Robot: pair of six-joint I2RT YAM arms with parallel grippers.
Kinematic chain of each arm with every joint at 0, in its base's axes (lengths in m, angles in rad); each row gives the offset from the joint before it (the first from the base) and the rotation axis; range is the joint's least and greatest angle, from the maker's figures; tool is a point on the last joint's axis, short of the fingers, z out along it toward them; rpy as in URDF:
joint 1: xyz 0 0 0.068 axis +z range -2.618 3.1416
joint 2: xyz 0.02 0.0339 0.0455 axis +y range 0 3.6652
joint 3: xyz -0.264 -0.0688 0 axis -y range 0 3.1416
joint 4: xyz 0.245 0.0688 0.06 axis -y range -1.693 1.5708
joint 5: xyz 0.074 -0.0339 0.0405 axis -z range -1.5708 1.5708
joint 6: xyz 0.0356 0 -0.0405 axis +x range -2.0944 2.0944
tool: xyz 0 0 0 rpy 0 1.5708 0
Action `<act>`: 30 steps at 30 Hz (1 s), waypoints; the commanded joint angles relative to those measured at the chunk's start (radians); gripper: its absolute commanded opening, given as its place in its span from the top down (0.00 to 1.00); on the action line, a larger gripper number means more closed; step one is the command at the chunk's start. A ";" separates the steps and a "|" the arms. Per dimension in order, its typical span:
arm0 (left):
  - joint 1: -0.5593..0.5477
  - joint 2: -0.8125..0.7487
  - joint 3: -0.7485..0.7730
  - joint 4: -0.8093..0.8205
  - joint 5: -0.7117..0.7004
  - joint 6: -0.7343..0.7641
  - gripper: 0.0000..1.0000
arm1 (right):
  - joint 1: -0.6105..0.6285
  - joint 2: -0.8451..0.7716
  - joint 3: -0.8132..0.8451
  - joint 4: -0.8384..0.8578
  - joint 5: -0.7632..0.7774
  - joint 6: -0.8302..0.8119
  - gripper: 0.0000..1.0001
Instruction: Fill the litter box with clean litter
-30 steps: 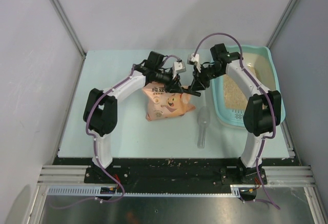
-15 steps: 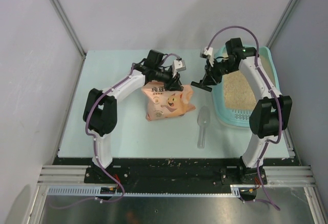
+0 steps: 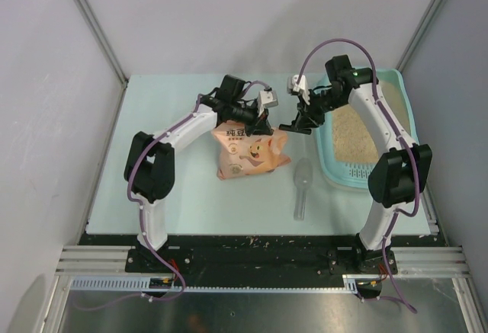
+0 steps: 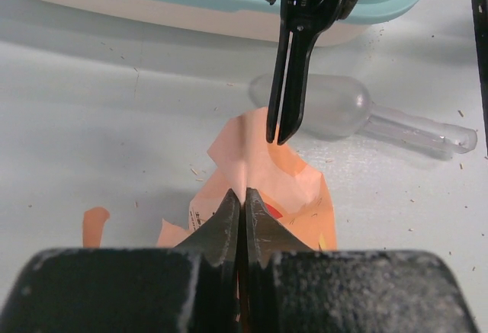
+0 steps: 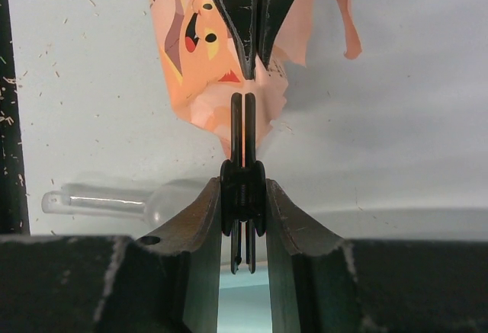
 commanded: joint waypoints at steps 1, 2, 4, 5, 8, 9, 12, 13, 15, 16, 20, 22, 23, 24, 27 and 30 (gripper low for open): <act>-0.013 -0.050 0.004 0.023 0.004 0.022 0.95 | 0.002 -0.007 0.029 -0.013 0.010 -0.036 1.00; -0.013 -0.048 0.004 0.023 0.004 0.021 0.95 | -0.001 -0.011 0.031 -0.012 0.010 -0.035 1.00; -0.013 -0.047 0.009 0.021 0.007 0.019 0.90 | -0.009 -0.016 0.030 -0.007 0.002 -0.027 1.00; -0.013 -0.048 0.015 0.021 0.009 0.019 0.78 | -0.012 -0.020 0.028 -0.003 -0.001 -0.015 1.00; -0.013 -0.045 0.033 0.023 0.024 0.025 0.62 | -0.020 -0.017 0.014 0.010 -0.032 0.050 1.00; -0.013 -0.044 0.038 0.023 0.030 0.028 0.60 | -0.018 -0.016 -0.003 0.020 -0.047 0.083 1.00; -0.013 -0.036 0.047 0.024 0.062 0.034 0.55 | -0.006 -0.023 -0.036 0.051 -0.061 0.123 1.00; -0.013 -0.036 0.046 0.023 0.068 0.037 0.54 | 0.000 -0.023 -0.055 0.072 -0.062 0.145 1.00; -0.013 -0.033 0.043 0.023 0.088 0.038 0.53 | 0.003 -0.020 -0.072 0.129 -0.073 0.191 1.00; -0.013 -0.033 0.041 0.023 0.090 0.034 0.52 | 0.002 -0.019 -0.081 0.140 -0.078 0.224 1.00; -0.011 -0.030 0.033 0.023 0.111 0.008 0.52 | 0.006 -0.004 -0.092 0.184 -0.078 0.272 1.00; -0.011 -0.025 0.033 0.023 0.127 0.001 0.52 | 0.006 0.000 -0.099 0.221 -0.079 0.294 1.00; -0.010 -0.022 0.033 0.023 0.131 -0.004 0.52 | 0.012 0.004 -0.096 0.227 -0.081 0.300 1.00; -0.011 -0.018 0.033 0.024 0.142 -0.005 0.53 | 0.016 0.009 -0.093 0.234 -0.081 0.303 1.00; -0.011 -0.001 0.046 0.023 0.159 -0.028 0.56 | 0.034 0.023 -0.092 0.241 -0.067 0.303 1.00; -0.011 0.008 0.058 0.023 0.171 -0.050 0.62 | 0.039 0.032 -0.101 0.241 -0.062 0.304 1.00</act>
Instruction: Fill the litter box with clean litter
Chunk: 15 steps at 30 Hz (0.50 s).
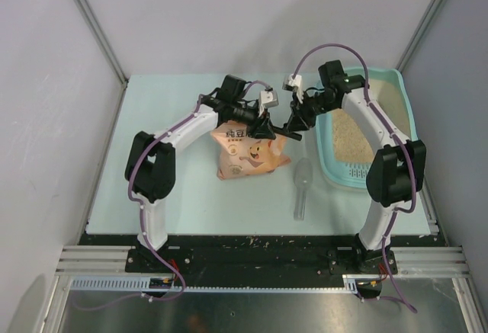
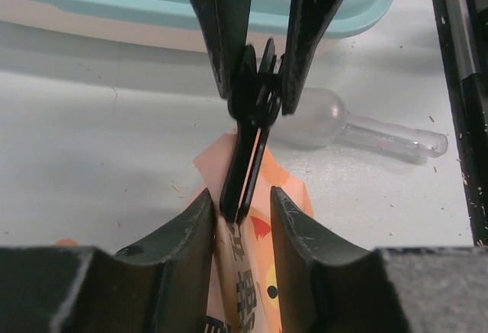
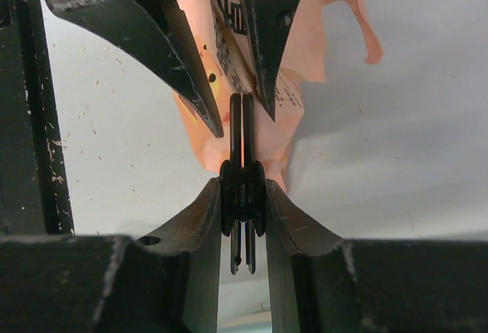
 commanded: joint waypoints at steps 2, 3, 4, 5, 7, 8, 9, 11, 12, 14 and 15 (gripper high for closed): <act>-0.006 0.013 0.063 0.013 0.105 -0.046 0.67 | 0.018 0.025 -0.009 0.064 -0.005 0.026 1.00; -0.006 0.014 0.063 0.014 0.106 -0.047 0.70 | 0.017 0.023 -0.018 0.064 -0.003 0.029 1.00; -0.006 0.017 0.063 0.016 0.108 -0.047 0.76 | 0.018 0.022 -0.022 0.067 -0.003 0.032 1.00; -0.006 0.017 0.063 0.016 0.109 -0.047 0.79 | 0.018 0.020 -0.025 0.076 -0.003 0.037 1.00; -0.006 0.019 0.063 0.019 0.112 -0.049 0.90 | 0.018 0.020 -0.035 0.078 -0.003 0.046 1.00; -0.006 0.020 0.063 0.017 0.116 -0.047 0.94 | 0.018 0.019 -0.038 0.078 -0.003 0.049 1.00; -0.006 0.020 0.063 0.019 0.116 -0.047 1.00 | 0.010 0.019 -0.039 0.081 -0.008 0.074 0.95; -0.006 0.020 0.063 0.017 0.108 -0.043 1.00 | -0.012 0.020 -0.031 0.087 -0.044 0.106 0.66; -0.006 0.019 0.062 0.019 0.105 -0.038 1.00 | -0.028 0.020 -0.026 0.090 -0.060 0.124 0.59; -0.006 0.016 0.060 0.017 0.091 -0.029 1.00 | -0.072 0.025 0.001 0.082 -0.097 0.148 0.43; -0.006 0.016 0.060 0.019 0.086 -0.021 1.00 | -0.082 0.037 0.020 0.072 -0.100 0.149 0.38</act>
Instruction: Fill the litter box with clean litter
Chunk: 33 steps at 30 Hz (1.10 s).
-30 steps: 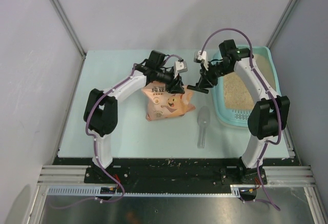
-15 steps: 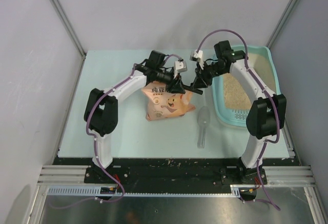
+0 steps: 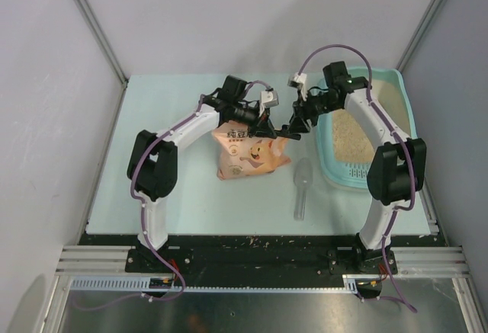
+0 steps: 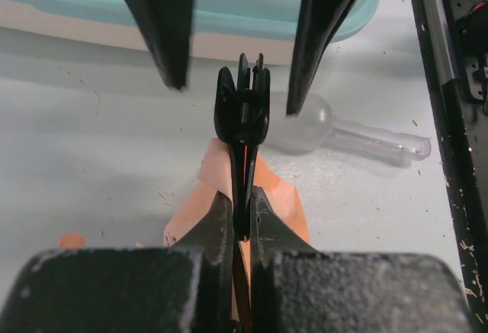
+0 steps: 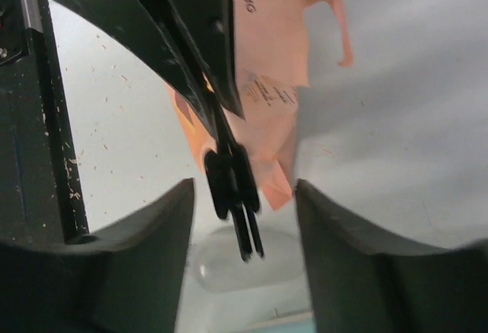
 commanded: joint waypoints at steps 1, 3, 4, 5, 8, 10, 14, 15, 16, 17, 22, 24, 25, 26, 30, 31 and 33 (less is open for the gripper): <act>-0.007 -0.011 0.046 0.022 0.030 0.008 1.00 | -0.080 0.034 0.093 -0.005 -0.064 0.041 0.35; -0.007 -0.011 0.049 0.022 0.019 0.019 1.00 | -0.081 0.075 0.147 -0.122 -0.071 -0.029 0.30; -0.007 -0.010 0.053 0.022 0.018 0.022 1.00 | -0.080 0.089 0.167 -0.169 -0.061 -0.078 0.30; -0.007 -0.010 0.055 0.022 0.015 0.023 1.00 | -0.065 0.100 0.204 -0.258 -0.050 -0.161 0.30; -0.007 -0.007 0.063 0.024 0.016 0.025 1.00 | -0.039 0.121 0.204 -0.318 -0.019 -0.246 0.29; -0.007 -0.008 0.063 0.022 0.013 0.025 1.00 | -0.026 0.117 0.193 -0.309 -0.025 -0.252 0.27; -0.007 -0.011 0.058 0.022 0.012 0.027 1.00 | 0.000 0.118 0.187 -0.289 -0.030 -0.255 0.27; -0.007 -0.013 0.056 0.024 0.013 0.027 1.00 | 0.006 0.121 0.187 -0.288 -0.033 -0.254 0.27; -0.007 -0.013 0.056 0.022 0.013 0.027 1.00 | 0.009 0.120 0.189 -0.285 -0.038 -0.250 0.28; -0.007 -0.013 0.056 0.022 0.012 0.027 1.00 | 0.011 0.121 0.189 -0.280 -0.039 -0.250 0.29; -0.007 -0.011 0.060 0.022 0.012 0.025 1.00 | 0.017 0.130 0.187 -0.263 -0.032 -0.227 0.43; -0.007 -0.010 0.061 0.022 0.010 0.022 1.00 | 0.018 0.134 0.189 -0.257 -0.018 -0.220 0.51; -0.007 -0.008 0.061 0.025 0.012 0.020 1.00 | 0.018 0.134 0.189 -0.254 -0.012 -0.218 0.58; -0.007 -0.008 0.061 0.024 0.010 0.016 0.99 | 0.018 0.135 0.187 -0.248 -0.007 -0.214 0.62; -0.007 -0.008 0.066 0.022 -0.018 0.001 0.62 | 0.018 0.124 0.186 -0.214 0.021 -0.182 0.89; -0.007 -0.007 0.066 0.022 -0.021 0.001 0.58 | 0.015 0.118 0.186 -0.196 0.021 -0.174 0.94; -0.004 -0.011 0.064 0.021 -0.031 0.001 0.54 | 0.000 0.108 0.189 -0.179 0.010 -0.148 0.97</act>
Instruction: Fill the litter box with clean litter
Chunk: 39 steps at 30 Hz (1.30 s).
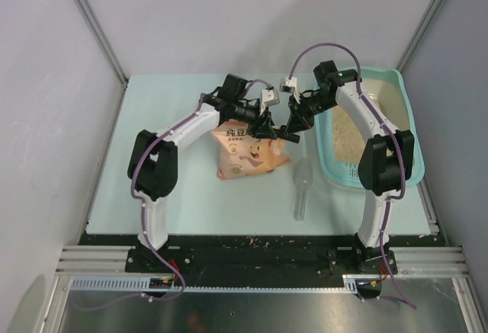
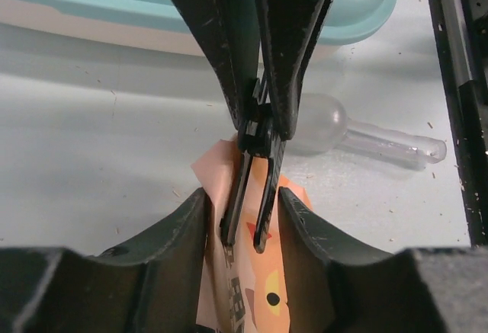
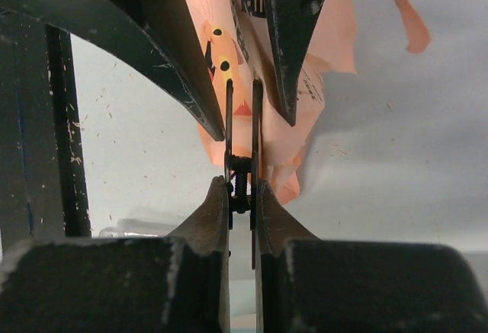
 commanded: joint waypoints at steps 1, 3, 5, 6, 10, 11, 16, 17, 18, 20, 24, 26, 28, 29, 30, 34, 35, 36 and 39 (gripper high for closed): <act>-0.005 -0.016 0.046 0.027 -0.001 -0.003 0.54 | -0.025 -0.034 0.024 0.068 0.000 0.053 1.00; -0.002 -0.015 0.043 0.027 -0.005 0.001 0.54 | -0.043 -0.041 0.063 0.017 -0.007 0.035 1.00; 0.003 -0.018 0.040 0.025 -0.007 0.003 0.55 | -0.060 -0.038 0.125 -0.048 -0.006 -0.018 1.00; 0.003 -0.016 0.039 0.027 -0.005 0.003 0.56 | -0.069 -0.040 0.138 -0.092 -0.007 -0.029 1.00; 0.003 -0.012 0.037 0.027 -0.008 0.006 0.64 | -0.094 -0.071 0.135 -0.108 -0.004 -0.062 1.00; 0.001 -0.010 0.037 0.028 -0.008 0.006 0.66 | -0.092 -0.072 0.129 -0.111 0.002 -0.078 1.00; -0.003 -0.009 0.035 0.033 -0.020 0.007 0.74 | -0.059 -0.072 0.101 -0.126 0.040 -0.177 1.00; -0.005 -0.012 0.034 0.033 -0.020 0.006 0.74 | -0.053 -0.071 0.098 -0.128 0.052 -0.187 1.00; -0.005 -0.012 0.032 0.034 -0.022 0.007 0.75 | -0.043 -0.071 0.096 -0.126 0.056 -0.206 1.00; -0.005 -0.013 0.029 0.033 -0.027 0.009 0.78 | -0.036 -0.064 0.096 -0.140 0.066 -0.230 1.00; -0.005 -0.013 0.029 0.034 -0.027 0.010 0.80 | -0.020 -0.057 0.098 -0.149 0.079 -0.259 1.00; -0.005 -0.012 0.032 0.033 -0.027 0.009 0.82 | -0.014 -0.054 0.101 -0.153 0.092 -0.267 1.00; -0.005 -0.012 0.035 0.033 -0.027 0.007 0.83 | -0.011 -0.049 0.099 -0.150 0.097 -0.267 1.00; -0.005 -0.012 0.035 0.036 -0.025 0.010 0.83 | -0.008 -0.048 0.099 -0.148 0.102 -0.267 1.00; -0.003 -0.010 0.035 0.034 -0.024 0.007 0.83 | -0.007 -0.046 0.098 -0.146 0.108 -0.267 1.00; -0.005 -0.013 0.037 0.036 -0.017 0.007 0.85 | 0.001 -0.058 0.083 -0.111 0.109 -0.258 1.00; -0.005 -0.013 0.037 0.034 -0.017 0.006 0.86 | -0.005 -0.064 0.087 -0.087 0.099 -0.240 1.00; -0.003 -0.013 0.035 0.036 -0.017 0.006 0.87 | -0.006 -0.069 0.089 -0.073 0.089 -0.226 1.00; -0.005 -0.013 0.032 0.034 -0.016 0.004 0.90 | -0.010 -0.086 0.084 -0.034 0.086 -0.210 1.00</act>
